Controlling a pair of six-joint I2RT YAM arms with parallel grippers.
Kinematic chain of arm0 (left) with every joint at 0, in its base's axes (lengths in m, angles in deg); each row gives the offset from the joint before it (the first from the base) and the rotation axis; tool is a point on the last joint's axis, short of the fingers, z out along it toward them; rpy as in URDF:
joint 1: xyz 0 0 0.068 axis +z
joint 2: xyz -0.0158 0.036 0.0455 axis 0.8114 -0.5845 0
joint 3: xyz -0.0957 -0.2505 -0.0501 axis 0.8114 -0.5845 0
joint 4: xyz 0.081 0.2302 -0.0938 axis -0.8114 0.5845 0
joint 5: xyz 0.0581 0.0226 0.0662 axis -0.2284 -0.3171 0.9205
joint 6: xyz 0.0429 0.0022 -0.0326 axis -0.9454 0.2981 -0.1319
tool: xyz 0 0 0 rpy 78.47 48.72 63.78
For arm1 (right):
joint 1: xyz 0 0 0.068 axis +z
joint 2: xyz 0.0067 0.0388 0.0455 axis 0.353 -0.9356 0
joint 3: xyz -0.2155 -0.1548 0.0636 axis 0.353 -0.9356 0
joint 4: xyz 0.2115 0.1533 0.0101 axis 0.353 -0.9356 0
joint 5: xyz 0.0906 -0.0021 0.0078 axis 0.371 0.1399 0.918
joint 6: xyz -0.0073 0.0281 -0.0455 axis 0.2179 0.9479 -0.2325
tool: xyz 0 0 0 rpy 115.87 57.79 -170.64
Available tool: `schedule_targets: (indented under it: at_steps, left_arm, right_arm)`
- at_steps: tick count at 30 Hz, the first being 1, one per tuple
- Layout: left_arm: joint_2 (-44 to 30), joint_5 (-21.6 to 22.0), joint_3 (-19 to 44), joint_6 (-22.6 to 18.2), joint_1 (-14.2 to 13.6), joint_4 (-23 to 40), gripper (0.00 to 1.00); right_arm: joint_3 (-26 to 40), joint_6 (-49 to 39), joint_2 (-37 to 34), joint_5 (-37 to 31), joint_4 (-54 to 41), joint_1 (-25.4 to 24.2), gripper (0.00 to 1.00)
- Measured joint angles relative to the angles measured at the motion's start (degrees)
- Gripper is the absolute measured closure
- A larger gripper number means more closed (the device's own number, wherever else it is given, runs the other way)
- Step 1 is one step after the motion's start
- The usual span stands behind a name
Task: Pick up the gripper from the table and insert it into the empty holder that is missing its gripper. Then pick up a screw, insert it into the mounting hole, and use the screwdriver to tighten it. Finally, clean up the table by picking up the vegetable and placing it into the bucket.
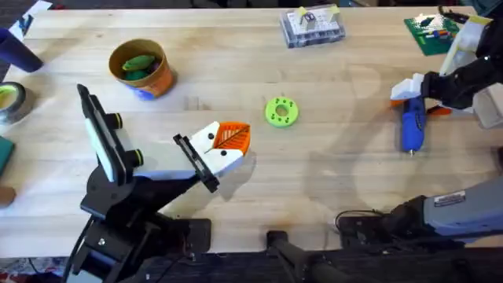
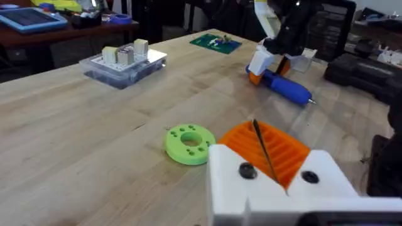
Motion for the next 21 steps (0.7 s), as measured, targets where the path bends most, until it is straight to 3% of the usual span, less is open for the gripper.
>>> schedule_targets:
  at_steps: [21]
  left_arm:
    - [0.0,0.0,0.0,0.0,0.0,0.0,0.983]
  right_arm:
    - [0.1,0.0,0.0,-4.4,0.1,1.7,0.004]
